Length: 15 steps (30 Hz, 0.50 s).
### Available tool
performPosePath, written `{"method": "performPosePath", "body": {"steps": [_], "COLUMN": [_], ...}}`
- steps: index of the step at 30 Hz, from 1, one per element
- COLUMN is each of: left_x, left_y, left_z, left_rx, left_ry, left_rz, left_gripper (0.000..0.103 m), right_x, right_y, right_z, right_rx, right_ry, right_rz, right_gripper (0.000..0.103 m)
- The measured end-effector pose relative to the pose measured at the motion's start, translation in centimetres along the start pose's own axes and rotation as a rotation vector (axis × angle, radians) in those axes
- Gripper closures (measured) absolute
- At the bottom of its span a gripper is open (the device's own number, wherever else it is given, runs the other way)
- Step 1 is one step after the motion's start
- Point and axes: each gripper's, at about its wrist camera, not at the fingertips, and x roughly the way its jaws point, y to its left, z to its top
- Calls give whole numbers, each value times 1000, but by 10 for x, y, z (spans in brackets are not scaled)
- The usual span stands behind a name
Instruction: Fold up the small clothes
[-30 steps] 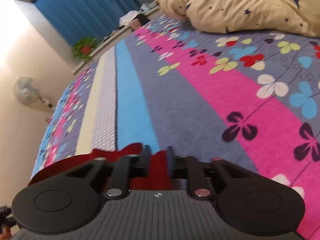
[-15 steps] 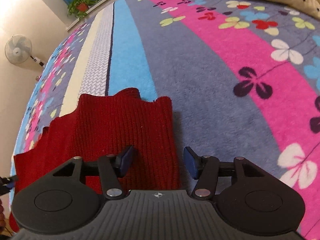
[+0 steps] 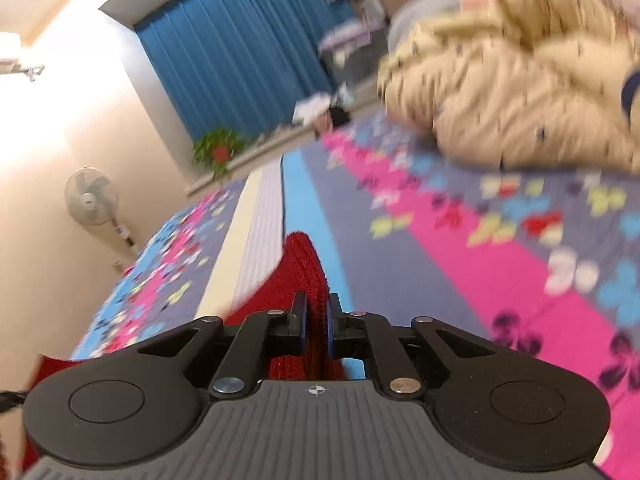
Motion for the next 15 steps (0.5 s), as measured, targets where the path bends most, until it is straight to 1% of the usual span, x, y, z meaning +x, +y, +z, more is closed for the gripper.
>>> {"method": "performPosePath", "body": {"steps": [1, 3, 4, 5, 6, 8, 9, 10, 11, 13, 14, 15], "left_x": [10, 34, 43, 48, 47, 39, 35, 36, 41, 51, 52, 49], "left_y": [-1, -1, -1, -2, -3, -6, -6, -7, -8, -7, -5, -2], "left_z": [-2, -10, -15, -18, -17, -13, -12, -13, -17, -24, -25, -25], "left_rx": [10, 24, 29, 29, 30, 32, 31, 35, 43, 49, 41, 30], "left_ry": [34, 154, 204, 225, 208, 150, 133, 140, 166, 260, 289, 285], "left_rz": [21, 46, 64, 79, 80, 70, 68, 74, 82, 84, 82, 86], "left_gripper": [89, 89, 89, 89, 89, 89, 89, 89, 89, 86, 83, 77], "right_x": [14, 43, 54, 61, 61, 52, 52, 56, 64, 74, 72, 65], "right_y": [-1, -4, -2, 1, 8, 15, 14, 12, 8, 0, 1, 4], "right_z": [-3, -14, -21, -26, -25, -19, -18, -22, -27, -36, -37, -36], "right_rx": [-6, -21, -47, -71, -81, -91, -97, -99, -91, -59, -62, -74], "right_ry": [58, 198, 252, 278, 256, 188, 184, 213, 272, 369, 362, 335], "right_rz": [-35, -104, -142, -165, -167, -138, -143, -166, -194, -194, -200, -200], "right_gripper": [95, 95, 95, 95, 95, 95, 95, 95, 95, 93, 92, 90]}}
